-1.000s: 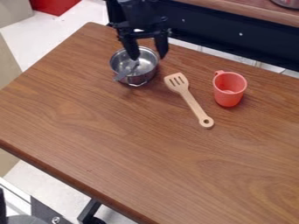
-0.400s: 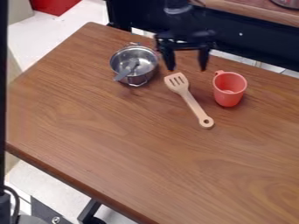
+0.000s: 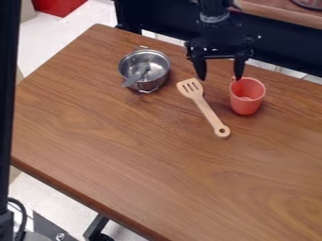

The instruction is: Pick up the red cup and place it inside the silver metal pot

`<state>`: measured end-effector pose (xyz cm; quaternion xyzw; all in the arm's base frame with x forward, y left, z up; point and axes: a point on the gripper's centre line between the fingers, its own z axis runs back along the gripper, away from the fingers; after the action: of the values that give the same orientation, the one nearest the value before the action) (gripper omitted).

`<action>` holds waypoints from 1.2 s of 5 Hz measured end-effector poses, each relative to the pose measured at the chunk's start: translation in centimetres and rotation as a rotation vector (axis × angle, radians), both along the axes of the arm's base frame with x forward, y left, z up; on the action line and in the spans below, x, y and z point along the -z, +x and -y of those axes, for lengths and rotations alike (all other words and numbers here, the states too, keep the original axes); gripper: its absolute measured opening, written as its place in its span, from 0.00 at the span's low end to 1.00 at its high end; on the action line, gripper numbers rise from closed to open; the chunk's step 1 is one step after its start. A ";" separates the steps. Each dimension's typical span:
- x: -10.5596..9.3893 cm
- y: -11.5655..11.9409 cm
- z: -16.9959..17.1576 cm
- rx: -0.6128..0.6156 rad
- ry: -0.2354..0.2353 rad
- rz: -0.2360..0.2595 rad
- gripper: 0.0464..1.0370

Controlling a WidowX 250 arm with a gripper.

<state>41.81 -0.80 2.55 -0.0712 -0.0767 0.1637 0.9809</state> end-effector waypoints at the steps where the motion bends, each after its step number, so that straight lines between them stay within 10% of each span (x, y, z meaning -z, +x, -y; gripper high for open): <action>1: 0.6 0.5 0.0 -0.019 0.040 0.029 0.96; 4: 4.2 0.6 0.9 -0.019 0.054 -0.020 0.93; 6: 4.4 0.4 1.4 0.017 0.044 -0.063 0.37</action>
<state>42.22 -2.16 -1.84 -0.0452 -0.0488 0.1558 0.9855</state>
